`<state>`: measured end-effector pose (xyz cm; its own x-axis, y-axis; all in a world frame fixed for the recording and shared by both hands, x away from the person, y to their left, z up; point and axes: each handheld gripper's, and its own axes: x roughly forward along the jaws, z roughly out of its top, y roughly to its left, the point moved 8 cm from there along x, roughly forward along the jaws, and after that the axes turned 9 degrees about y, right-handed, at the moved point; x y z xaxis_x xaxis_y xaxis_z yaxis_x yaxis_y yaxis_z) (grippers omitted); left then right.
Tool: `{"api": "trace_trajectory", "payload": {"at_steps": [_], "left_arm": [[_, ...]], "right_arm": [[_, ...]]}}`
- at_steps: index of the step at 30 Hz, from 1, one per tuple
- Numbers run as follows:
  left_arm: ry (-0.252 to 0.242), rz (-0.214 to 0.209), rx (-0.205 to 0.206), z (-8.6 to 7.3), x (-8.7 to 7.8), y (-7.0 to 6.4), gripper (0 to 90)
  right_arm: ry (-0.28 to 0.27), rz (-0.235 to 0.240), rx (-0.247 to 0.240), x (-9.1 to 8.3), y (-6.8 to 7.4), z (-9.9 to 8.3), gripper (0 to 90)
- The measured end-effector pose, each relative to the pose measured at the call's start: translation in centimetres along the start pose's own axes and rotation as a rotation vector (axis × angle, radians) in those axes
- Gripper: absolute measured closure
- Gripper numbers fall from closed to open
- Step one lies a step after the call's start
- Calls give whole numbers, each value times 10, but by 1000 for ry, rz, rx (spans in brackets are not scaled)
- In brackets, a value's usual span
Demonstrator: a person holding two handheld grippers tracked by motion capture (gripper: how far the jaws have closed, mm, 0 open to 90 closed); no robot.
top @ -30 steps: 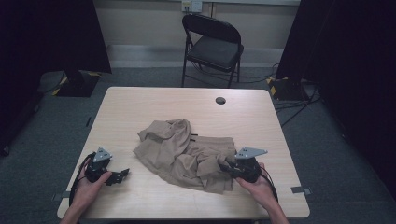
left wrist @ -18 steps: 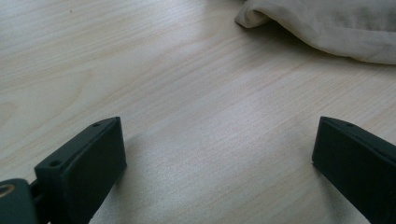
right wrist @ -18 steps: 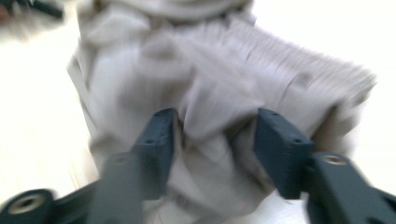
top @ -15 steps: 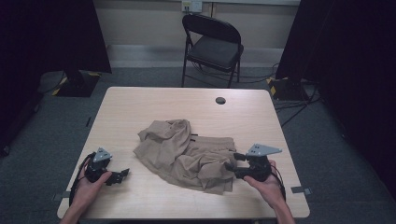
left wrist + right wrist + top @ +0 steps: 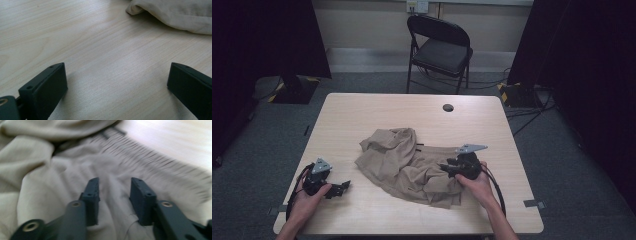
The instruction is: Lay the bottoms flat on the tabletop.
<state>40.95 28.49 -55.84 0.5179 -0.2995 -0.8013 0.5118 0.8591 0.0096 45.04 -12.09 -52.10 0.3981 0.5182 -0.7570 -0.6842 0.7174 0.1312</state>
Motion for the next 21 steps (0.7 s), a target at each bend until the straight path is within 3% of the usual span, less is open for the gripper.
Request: {"api": "trace_trajectory", "payload": {"at_steps": [1,4,9,12,15,17,21], "left_arm": [[-1,0,0,0,0,0,20],[-1,2,1,0,0,0,20],[-2,0,-2,0,0,0,20],[-1,0,1,0,0,0,20],[-1,0,0,0,0,0,20],[-2,-1,-2,0,0,0,20],[0,0,0,0,0,0,20]], "right_arm": [[12,10,-24,1,11,-9,651],[22,18,-48,-3,21,-21,671],[51,12,-68,-4,30,-43,684],[53,-7,-79,-3,32,-46,680],[36,3,-54,-6,29,-41,556],[10,-16,-30,-14,24,-37,458],[-34,-64,0,-34,7,-31,363]]}}
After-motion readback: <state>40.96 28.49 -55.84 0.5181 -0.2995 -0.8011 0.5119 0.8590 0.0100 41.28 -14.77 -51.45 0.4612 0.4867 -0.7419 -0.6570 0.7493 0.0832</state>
